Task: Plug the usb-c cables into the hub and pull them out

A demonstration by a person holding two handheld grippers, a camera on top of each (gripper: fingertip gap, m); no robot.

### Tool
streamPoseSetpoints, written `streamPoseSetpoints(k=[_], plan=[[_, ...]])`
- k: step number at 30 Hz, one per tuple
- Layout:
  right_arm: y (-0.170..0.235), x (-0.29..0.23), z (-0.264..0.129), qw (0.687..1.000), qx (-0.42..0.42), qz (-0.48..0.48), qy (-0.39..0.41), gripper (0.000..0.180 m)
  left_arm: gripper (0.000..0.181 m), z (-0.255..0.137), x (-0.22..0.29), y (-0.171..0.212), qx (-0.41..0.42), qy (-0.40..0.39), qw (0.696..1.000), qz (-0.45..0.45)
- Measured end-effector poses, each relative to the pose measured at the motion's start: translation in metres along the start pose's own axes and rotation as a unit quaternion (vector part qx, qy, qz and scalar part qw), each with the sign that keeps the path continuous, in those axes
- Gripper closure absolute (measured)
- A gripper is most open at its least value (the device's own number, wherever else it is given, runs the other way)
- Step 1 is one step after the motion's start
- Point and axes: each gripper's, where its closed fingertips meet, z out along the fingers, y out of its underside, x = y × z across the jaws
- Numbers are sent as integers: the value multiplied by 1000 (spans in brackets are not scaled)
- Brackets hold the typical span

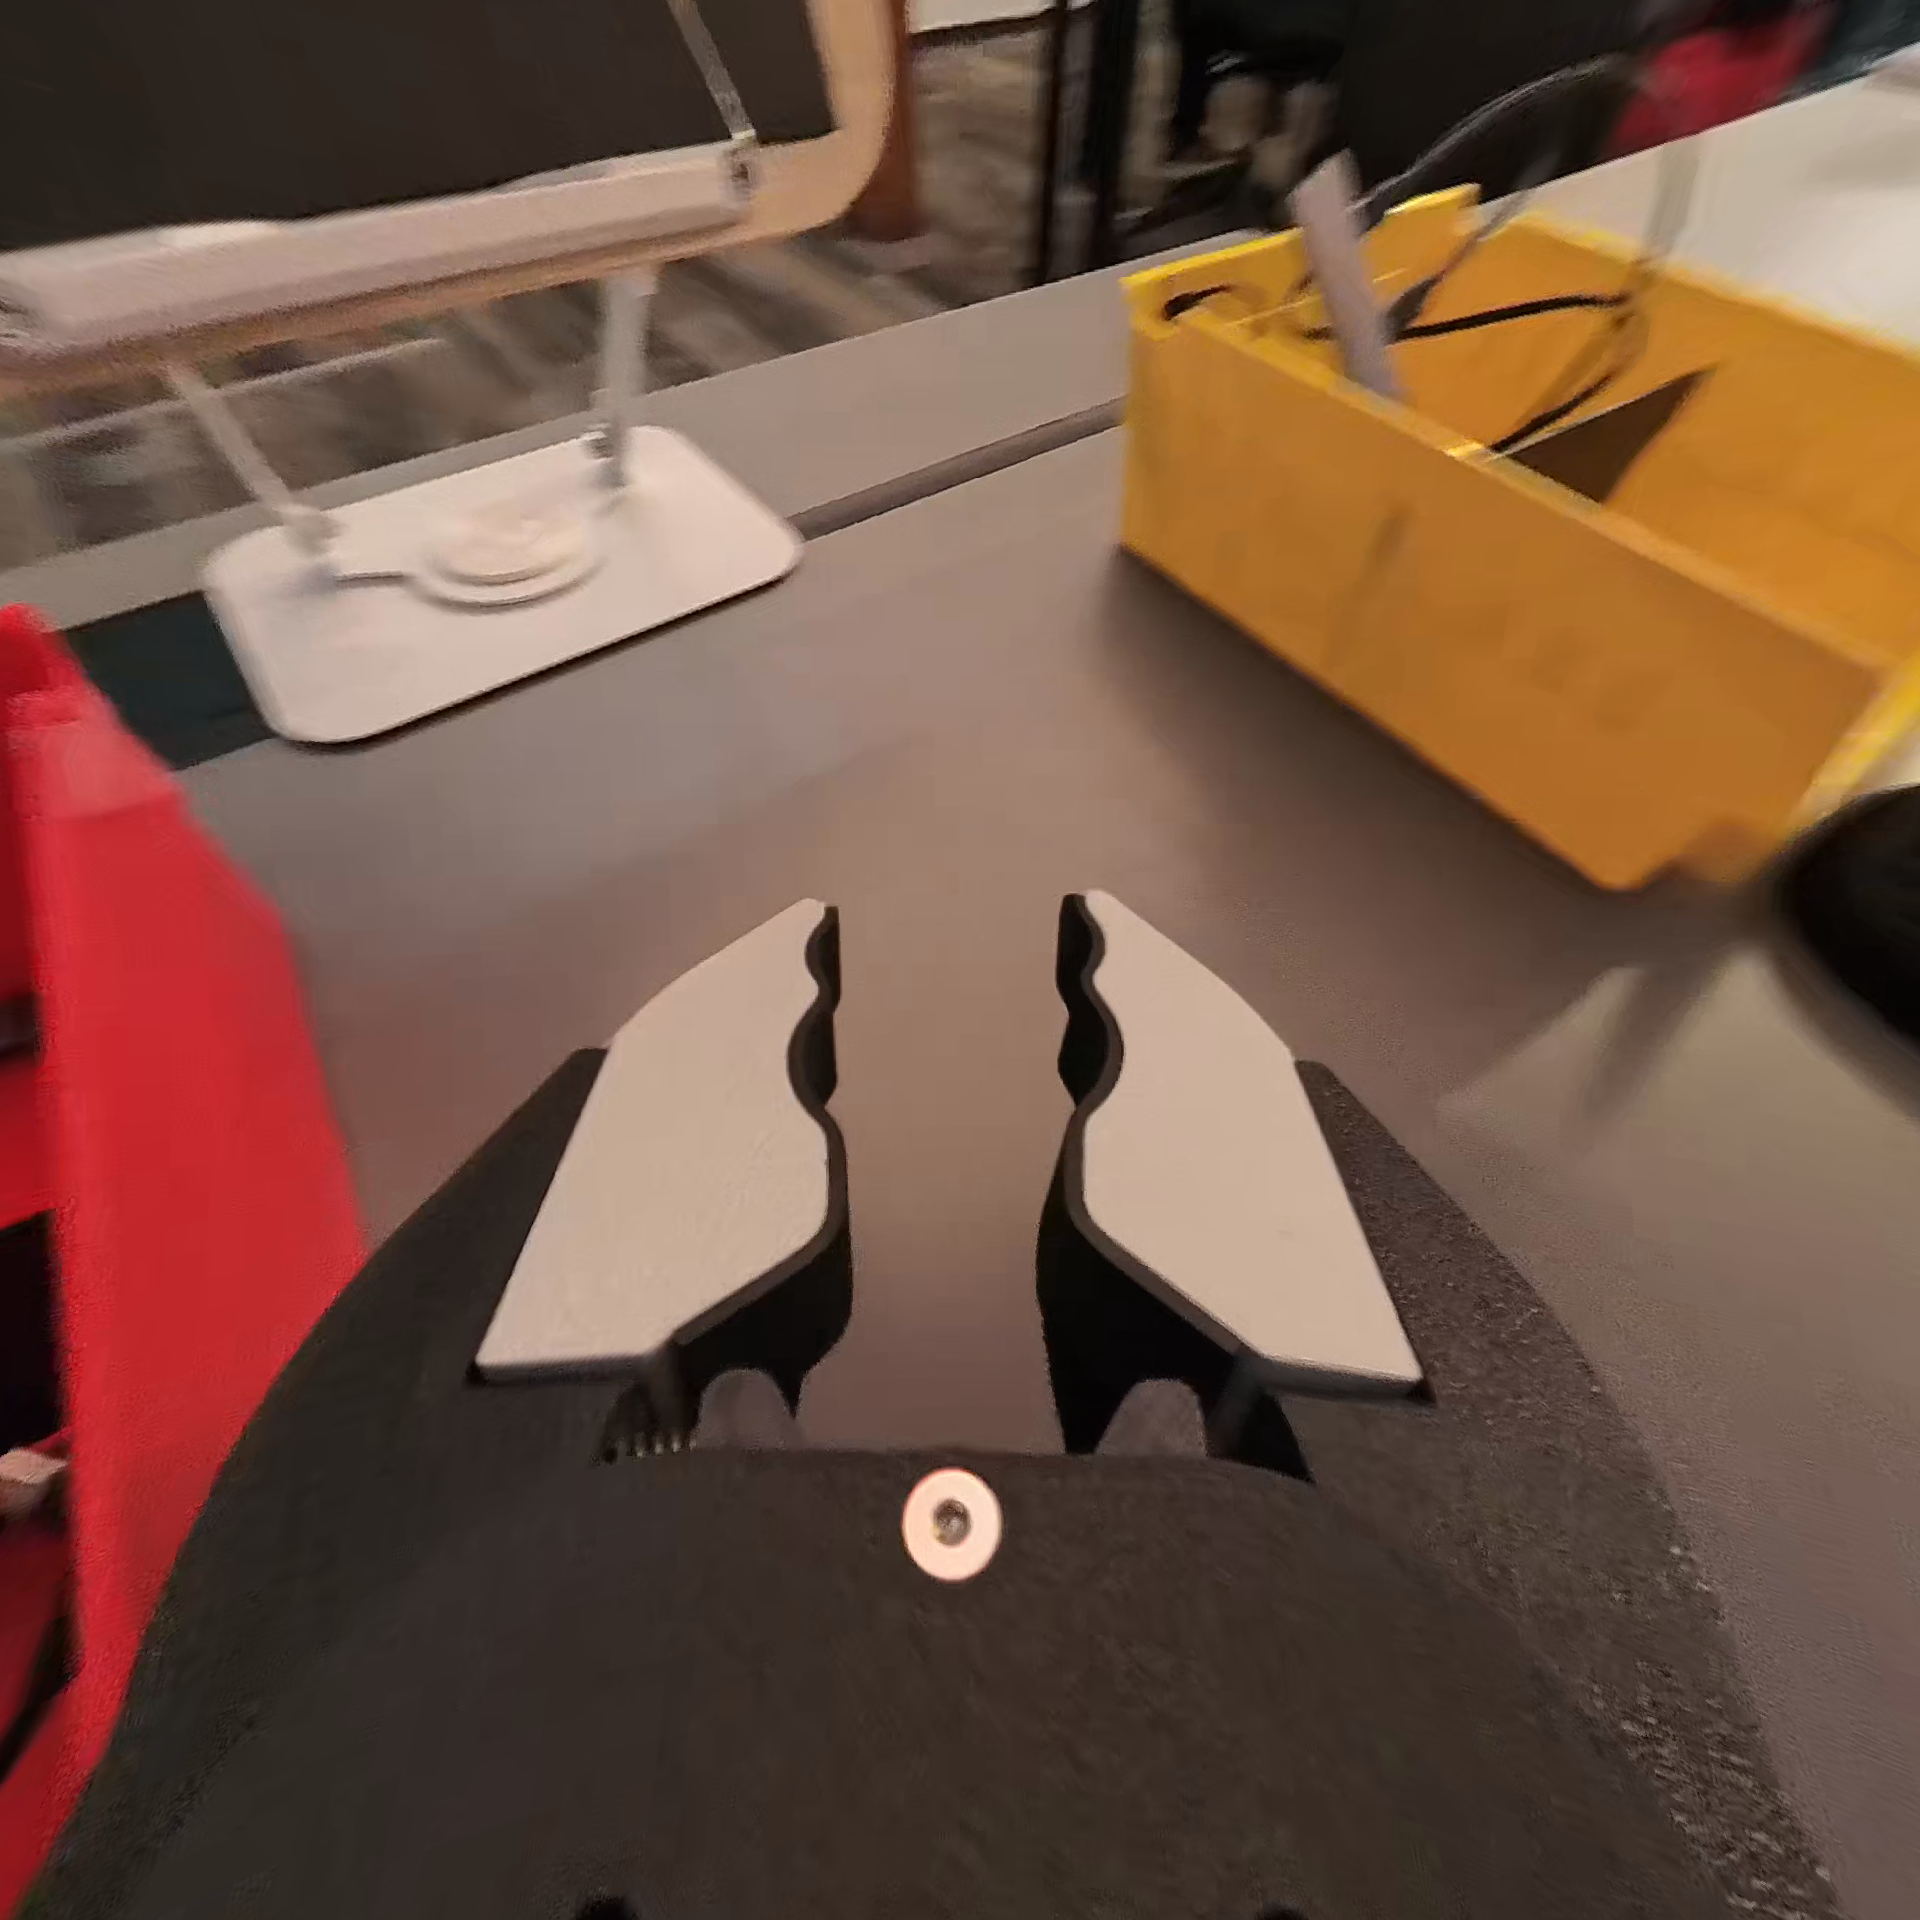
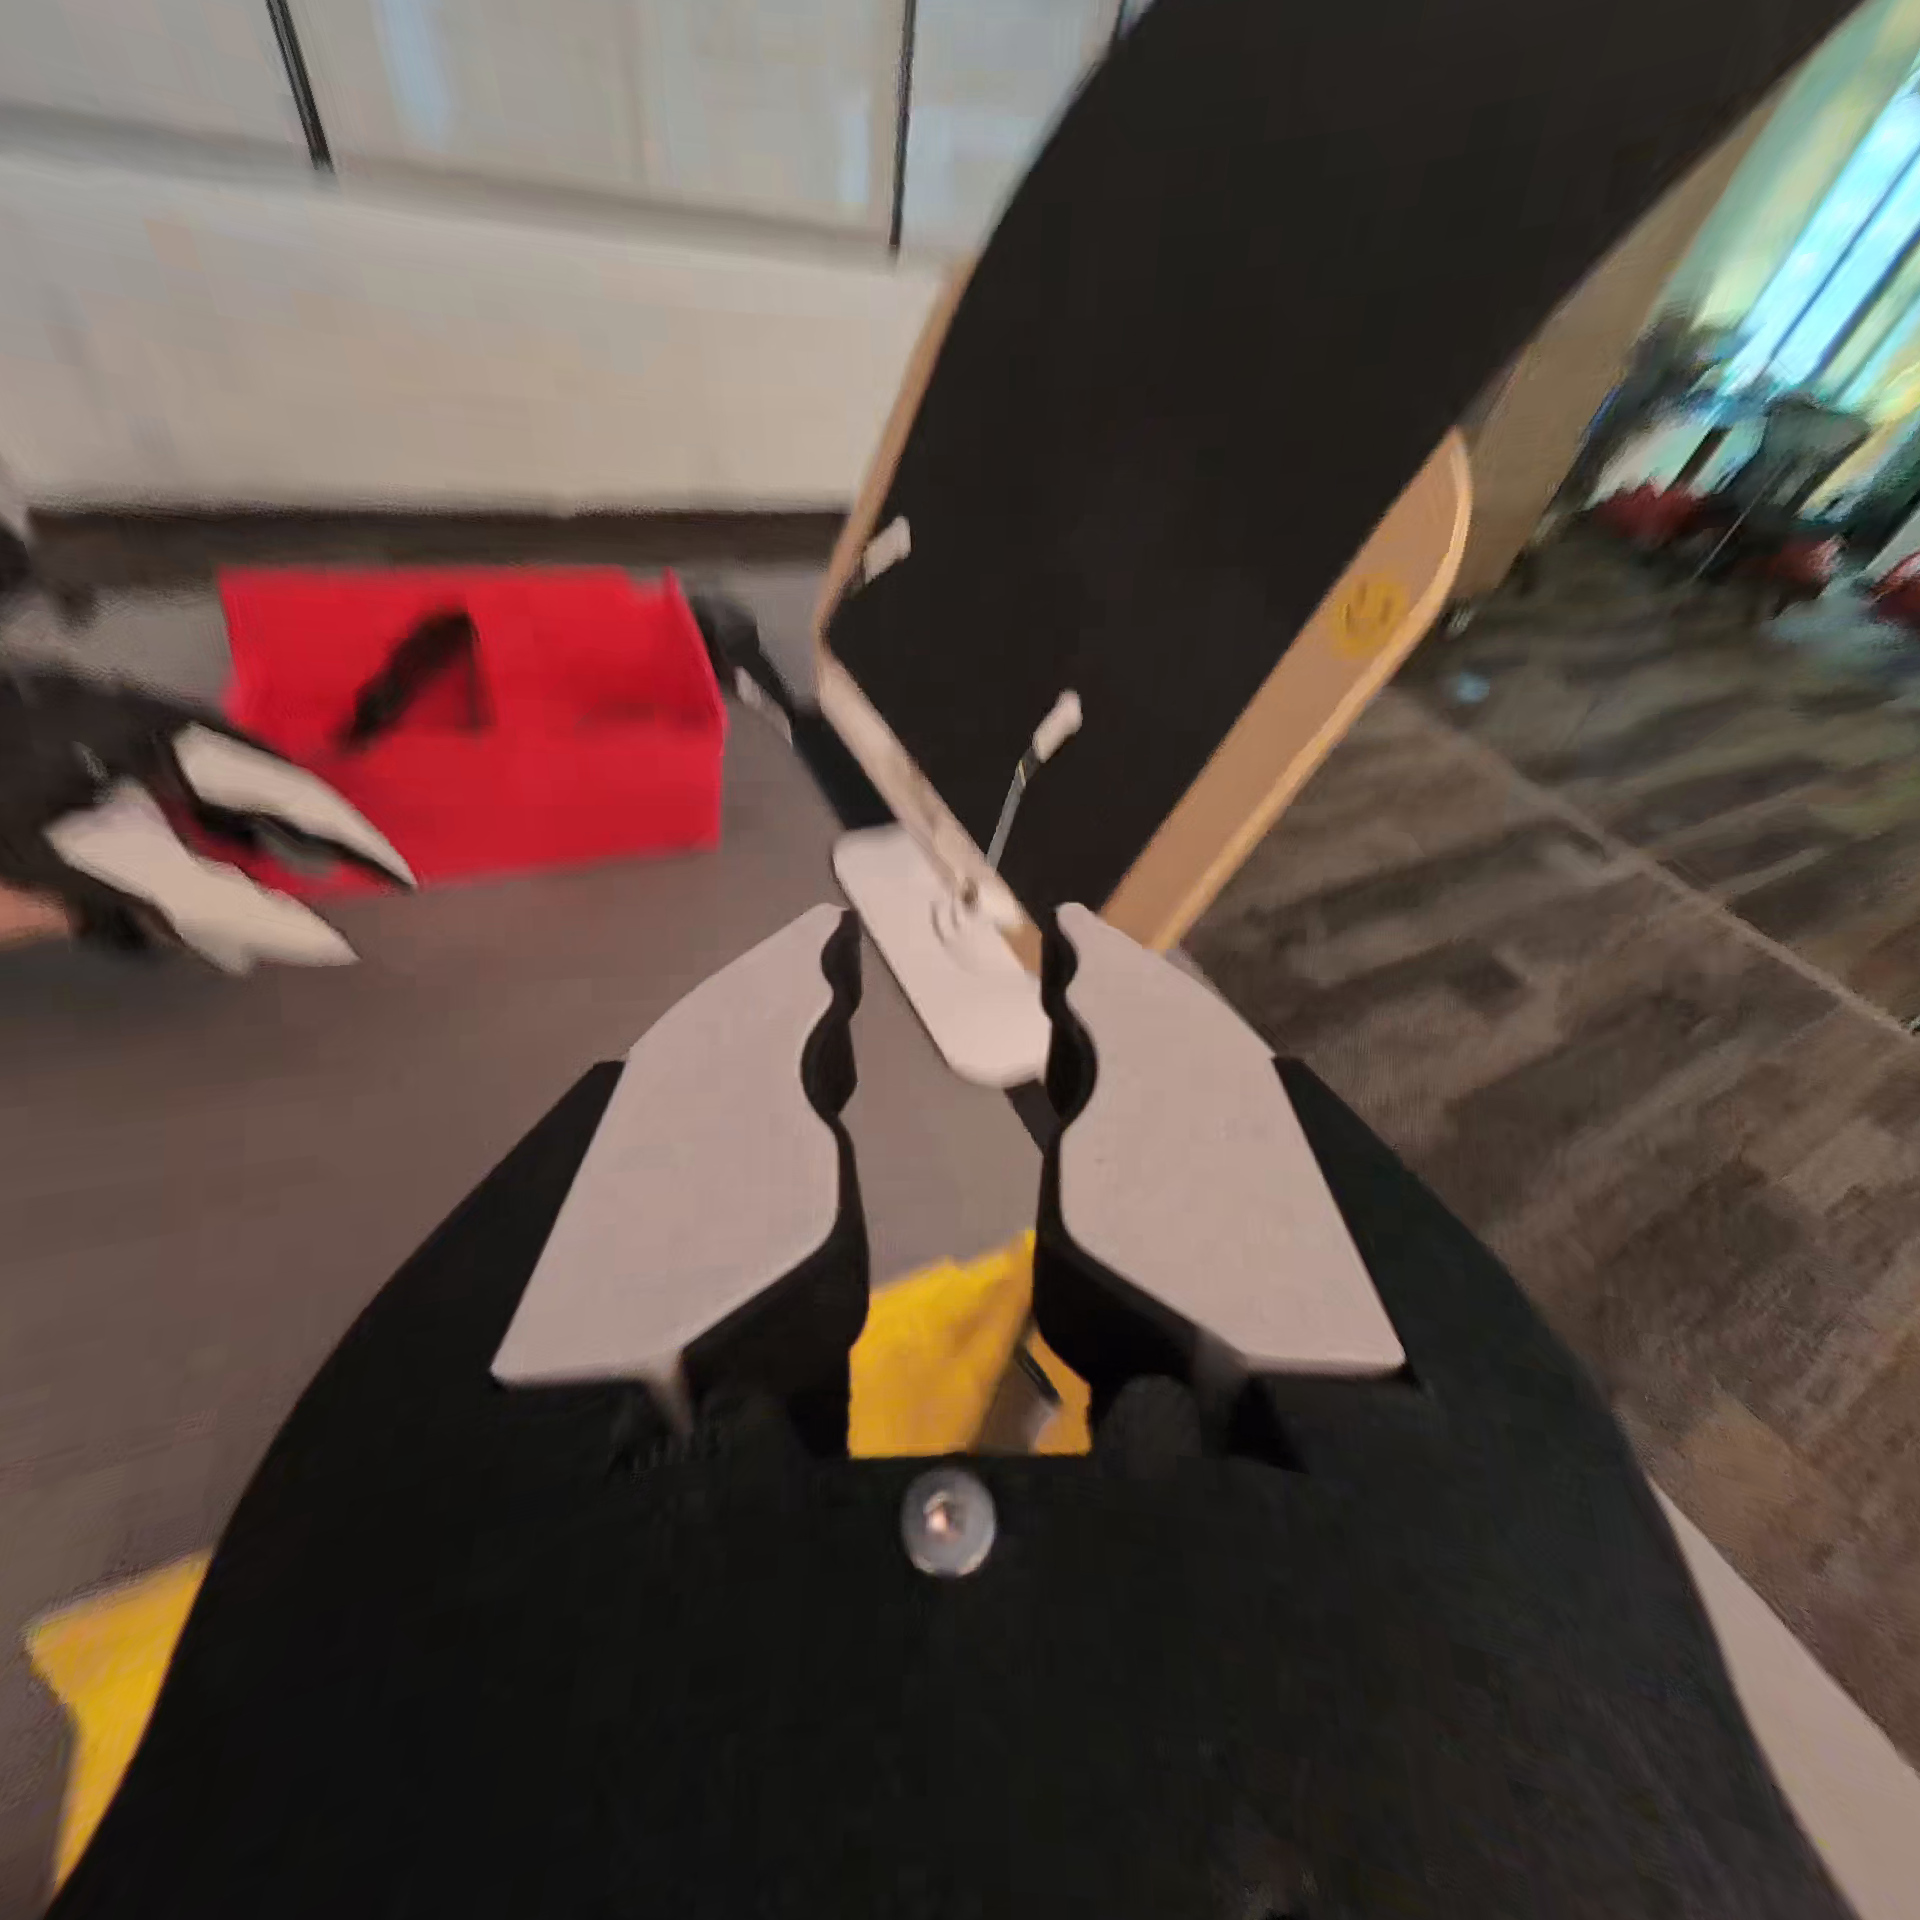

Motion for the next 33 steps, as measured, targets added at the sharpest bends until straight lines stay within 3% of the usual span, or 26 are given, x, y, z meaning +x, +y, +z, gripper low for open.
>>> streamPoseSetpoints(k=[3,8,12,15,19,23,26,29,33], plan=[[-43,-45,-5,991,110,17,69,136,141,-2,-28,8,-20,-102,994,18],[-71,-133,7,959,219,-37,175,143,140,-6,-44,9,-23,-162,986,22],[-53,-150,57,967,110,-52,224,144,139,-8,-46,8,-19,-171,985,19],[-36,-165,86,974,84,-55,203,148,137,-10,-48,6,-11,-172,985,14],[-25,-166,100,965,107,-88,222,154,136,-16,-47,2,1,-166,986,7],[-32,-182,103,978,129,-36,161,152,136,-35,-40,-17,33,-124,992,-17],[-21,-171,101,974,73,-82,197,145,136,-73,-41,-28,47,-86,993,-61],[-9,-160,97,966,16,-125,227,140,142,-113,-66,-11,-15,-71,995,-65],[2,-158,101,976,-11,-97,195,137,150,-144,-110,4,-122,-26,992,-1]])
